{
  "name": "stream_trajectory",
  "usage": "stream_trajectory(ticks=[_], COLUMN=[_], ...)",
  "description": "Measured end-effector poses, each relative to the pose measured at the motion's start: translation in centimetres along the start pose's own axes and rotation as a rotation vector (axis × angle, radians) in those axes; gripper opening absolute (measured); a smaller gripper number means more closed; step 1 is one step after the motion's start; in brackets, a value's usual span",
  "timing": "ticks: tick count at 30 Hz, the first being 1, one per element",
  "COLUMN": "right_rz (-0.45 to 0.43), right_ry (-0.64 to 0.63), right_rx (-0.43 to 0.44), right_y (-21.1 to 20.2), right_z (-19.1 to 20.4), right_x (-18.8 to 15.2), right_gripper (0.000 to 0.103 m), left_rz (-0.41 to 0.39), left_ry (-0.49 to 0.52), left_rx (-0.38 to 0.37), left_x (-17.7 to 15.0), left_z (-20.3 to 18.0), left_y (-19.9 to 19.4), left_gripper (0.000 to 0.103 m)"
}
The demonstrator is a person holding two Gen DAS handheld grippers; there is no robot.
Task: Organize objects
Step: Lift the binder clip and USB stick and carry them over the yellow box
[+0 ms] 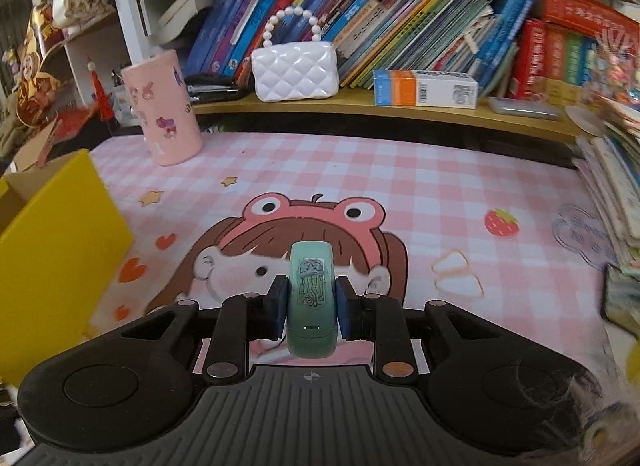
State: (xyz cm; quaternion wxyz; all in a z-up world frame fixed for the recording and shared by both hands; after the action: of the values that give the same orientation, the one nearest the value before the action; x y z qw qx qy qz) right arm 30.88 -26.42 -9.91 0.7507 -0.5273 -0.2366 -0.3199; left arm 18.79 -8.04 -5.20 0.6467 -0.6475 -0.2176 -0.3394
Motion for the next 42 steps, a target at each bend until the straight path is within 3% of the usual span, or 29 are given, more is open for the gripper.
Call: stream_trajectory(ticks=[17,30,42], right_rz=[0.042,0.088,0.096], right_ry=[0.091,0.019,0.034], right_rx=[-0.033,-0.039,-0.036], right_y=[-10.7,-12.9,-14.0], right_z=[6.1,13.3,17.5], right_x=[-7.7,-13.8,-17.6], right_gripper=[0.023,0.023,0.023], left_rz=[-0.062,-0.022,-0.024], left_ry=[0.069,0.029,0.066], left_rx=[-0.103,-0.087,-0.098], left_x=[-2.6,-7.0,-9.5], left_z=[4.3,11.0,14.3], left_y=[-3.4,-6.8,-9.1], left_gripper=[0.039,0.039,0.039])
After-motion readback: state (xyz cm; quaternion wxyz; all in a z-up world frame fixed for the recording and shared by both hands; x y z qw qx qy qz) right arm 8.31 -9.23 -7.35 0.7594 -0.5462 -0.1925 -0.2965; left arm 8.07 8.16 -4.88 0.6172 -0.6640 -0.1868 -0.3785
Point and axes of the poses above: each gripper's, at about its wrist camera, not at the fingertips, and y roughly the way its jaws point, z to its left, x to its top, the point moved 3 cm from there along y, roughly the way its jaws point, and after that the axes turned 15 degrees about y, right-handed, at the moved point
